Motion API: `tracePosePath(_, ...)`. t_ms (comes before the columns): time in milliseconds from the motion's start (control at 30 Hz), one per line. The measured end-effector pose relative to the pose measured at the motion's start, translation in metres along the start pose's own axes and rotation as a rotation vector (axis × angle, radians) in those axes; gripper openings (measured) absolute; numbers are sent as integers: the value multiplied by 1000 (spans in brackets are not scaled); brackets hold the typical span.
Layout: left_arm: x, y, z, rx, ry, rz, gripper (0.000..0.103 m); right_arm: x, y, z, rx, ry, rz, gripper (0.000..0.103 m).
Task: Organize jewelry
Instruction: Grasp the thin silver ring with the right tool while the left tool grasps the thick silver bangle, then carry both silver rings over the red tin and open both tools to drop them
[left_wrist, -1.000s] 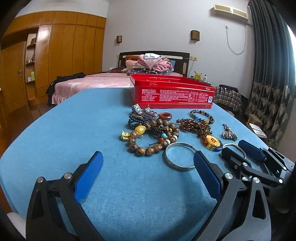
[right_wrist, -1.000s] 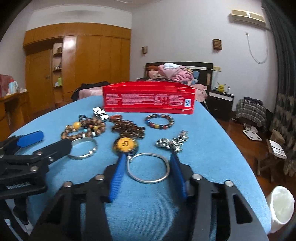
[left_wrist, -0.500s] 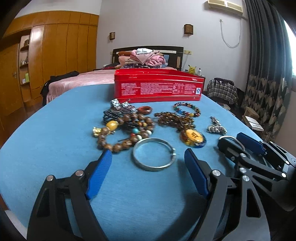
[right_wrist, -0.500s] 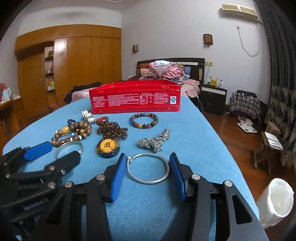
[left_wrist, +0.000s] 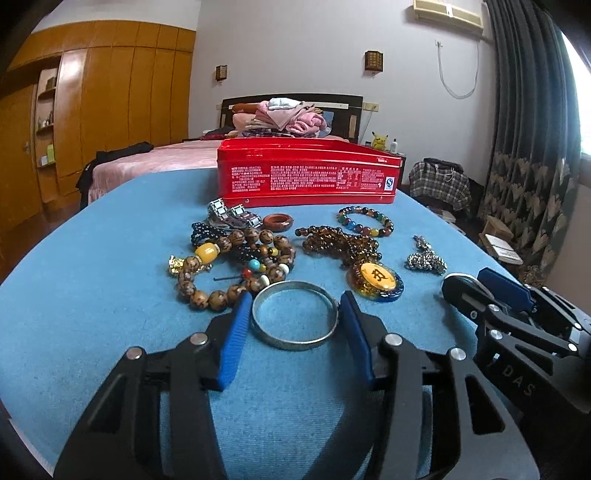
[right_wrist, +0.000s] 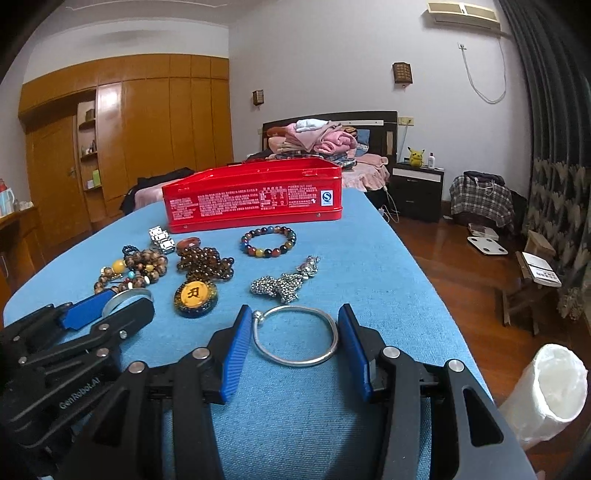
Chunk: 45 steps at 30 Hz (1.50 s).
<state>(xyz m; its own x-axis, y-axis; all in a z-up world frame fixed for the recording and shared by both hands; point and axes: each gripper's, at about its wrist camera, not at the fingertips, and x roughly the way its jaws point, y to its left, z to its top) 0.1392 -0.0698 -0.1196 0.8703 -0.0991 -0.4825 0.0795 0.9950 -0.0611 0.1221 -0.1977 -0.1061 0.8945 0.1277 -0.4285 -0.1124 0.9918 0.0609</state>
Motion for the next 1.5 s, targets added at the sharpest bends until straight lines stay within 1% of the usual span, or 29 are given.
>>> tracePosePath(100, -6, 1, 2, -2, -11, 15, 47, -1, 0, 2, 4, -4, 3, 47)
tracePosePath(300, -12, 9, 19, -27, -16, 42, 47, -7, -1, 19, 25, -28, 10, 47)
tracePosePath(467, -15, 12, 43, -29, -36, 57, 47, -16, 3, 46, -3, -83, 8, 47)
tracePosePath(700, -5, 21, 86, -41, -80, 47, 47, -10, 7, 93, -32, -140, 4, 47)
tracePosePath(800, 5, 23, 107, -43, -96, 43, 47, 2, 7, 122, -30, -160, 9, 47)
tracePosePath(900, 20, 25, 134, -47, -109, 40, 47, 25, 6, 148, -25, -171, 16, 47)
tracePosePath(1000, 42, 23, 161, -41, -119, 24, 47, 63, 3, 172, 15, -152, 50, 47)
tracePosePath(1133, 80, 20, 187, -25, -107, 18, 47, 113, -1, 185, 28, -92, 56, 47)
tracePosePath(1233, 101, 21, 194, -27, -88, 19, 48, 143, -6, 183, 54, -41, 70, 47)
tracePosePath(1300, 116, 23, 195, -18, -67, 24, 49, 158, -5, 183, 49, -7, 73, 48)
tracePosePath(1333, 121, 25, 195, -16, -53, 26, 50, 161, -5, 183, 47, 0, 73, 49)
tracePosePath(1367, 125, 27, 195, -18, -42, 31, 54, 163, -5, 183, 45, 3, 68, 56)
tracePosePath(1400, 125, 29, 194, -19, -46, 36, 63, 163, -6, 184, 43, 1, 64, 62)
tracePosePath(1433, 123, 31, 194, -20, -54, 45, 68, 162, -6, 183, 38, -3, 59, 62)
tracePosePath(1500, 120, 36, 194, -21, -59, 45, 70, 159, -6, 182, 41, -4, 61, 63)
